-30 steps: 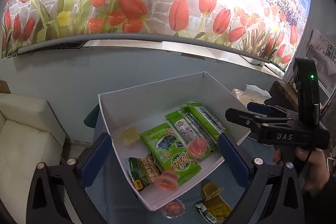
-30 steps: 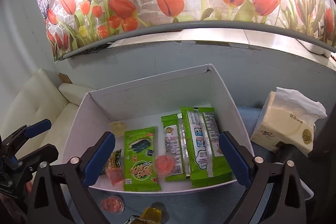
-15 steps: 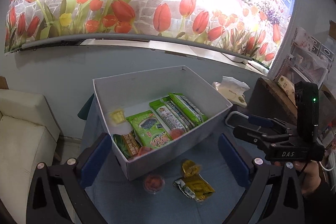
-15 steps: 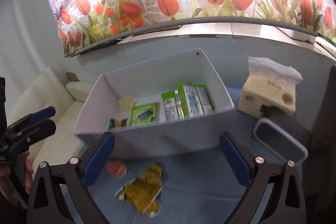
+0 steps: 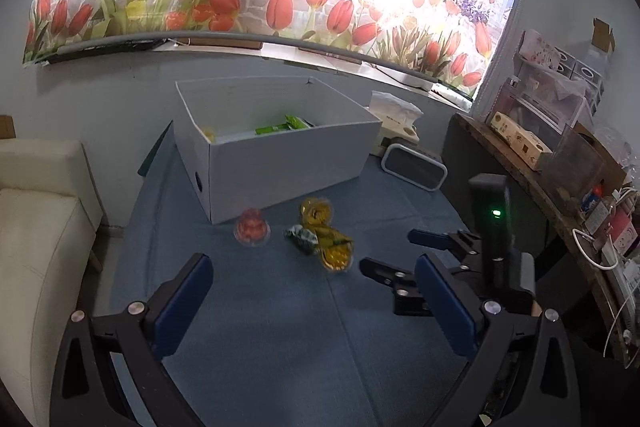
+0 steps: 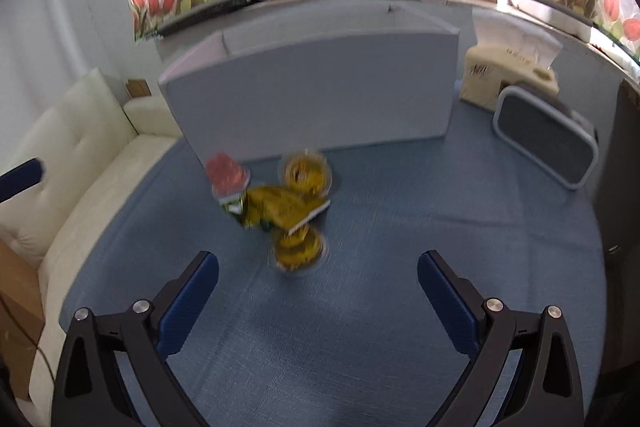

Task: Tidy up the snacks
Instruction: 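Move the right tool to the yellow jelly cup and grasp it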

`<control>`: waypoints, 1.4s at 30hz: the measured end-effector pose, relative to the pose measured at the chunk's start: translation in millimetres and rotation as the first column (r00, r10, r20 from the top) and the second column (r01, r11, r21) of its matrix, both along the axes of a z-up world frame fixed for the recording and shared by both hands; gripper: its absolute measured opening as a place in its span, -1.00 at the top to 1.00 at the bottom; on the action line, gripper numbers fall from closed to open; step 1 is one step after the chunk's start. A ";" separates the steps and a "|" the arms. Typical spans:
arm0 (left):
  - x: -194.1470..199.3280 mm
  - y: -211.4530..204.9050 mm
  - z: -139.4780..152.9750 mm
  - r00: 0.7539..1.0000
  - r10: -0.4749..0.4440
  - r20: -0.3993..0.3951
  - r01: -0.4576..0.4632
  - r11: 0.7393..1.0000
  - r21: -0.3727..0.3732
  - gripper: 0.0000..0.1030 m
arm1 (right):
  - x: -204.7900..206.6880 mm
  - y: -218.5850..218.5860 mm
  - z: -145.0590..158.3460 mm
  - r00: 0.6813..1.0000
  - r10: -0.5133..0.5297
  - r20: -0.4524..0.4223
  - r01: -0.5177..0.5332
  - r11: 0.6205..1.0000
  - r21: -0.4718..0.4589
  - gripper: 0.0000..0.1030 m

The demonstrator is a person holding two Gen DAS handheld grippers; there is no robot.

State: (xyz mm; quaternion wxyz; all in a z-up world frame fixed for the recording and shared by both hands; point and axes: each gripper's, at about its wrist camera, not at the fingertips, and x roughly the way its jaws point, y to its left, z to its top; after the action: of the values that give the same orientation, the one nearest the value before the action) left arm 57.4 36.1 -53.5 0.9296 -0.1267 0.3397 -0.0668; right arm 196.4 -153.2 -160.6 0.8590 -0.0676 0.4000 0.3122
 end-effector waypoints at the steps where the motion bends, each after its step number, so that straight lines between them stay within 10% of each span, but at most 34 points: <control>1: -8.6 -1.5 -3.2 1.000 0.000 -0.006 0.000 1.000 -0.009 -1.00 | -0.5 5.1 -6.0 1.000 0.008 0.003 -0.008 1.000 -0.012 -0.98; 8: -38.5 0.7 -13.0 0.999 0.024 -0.021 -0.025 0.999 -0.035 -1.00 | 19.1 25.2 -23.9 1.000 -0.007 0.000 0.007 1.000 -0.027 -0.83; 18: -39.9 17.9 -24.0 0.996 0.069 -0.057 -0.073 0.995 -0.063 -1.00 | 19.8 42.3 -36.8 1.000 -0.001 0.021 0.003 0.995 -0.101 0.09; 42: 61.7 -40.6 -64.0 0.991 -0.039 -0.126 0.036 0.999 -0.021 -1.00 | -54.8 -61.3 -24.1 0.999 -0.052 -0.009 0.052 0.998 -0.042 0.26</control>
State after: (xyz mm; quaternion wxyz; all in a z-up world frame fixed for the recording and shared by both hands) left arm 119.0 -4.6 -117.6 0.9036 -0.1332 0.3994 -0.0794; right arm 141.6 -214.5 -184.7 0.8632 -0.0733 0.4124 0.2817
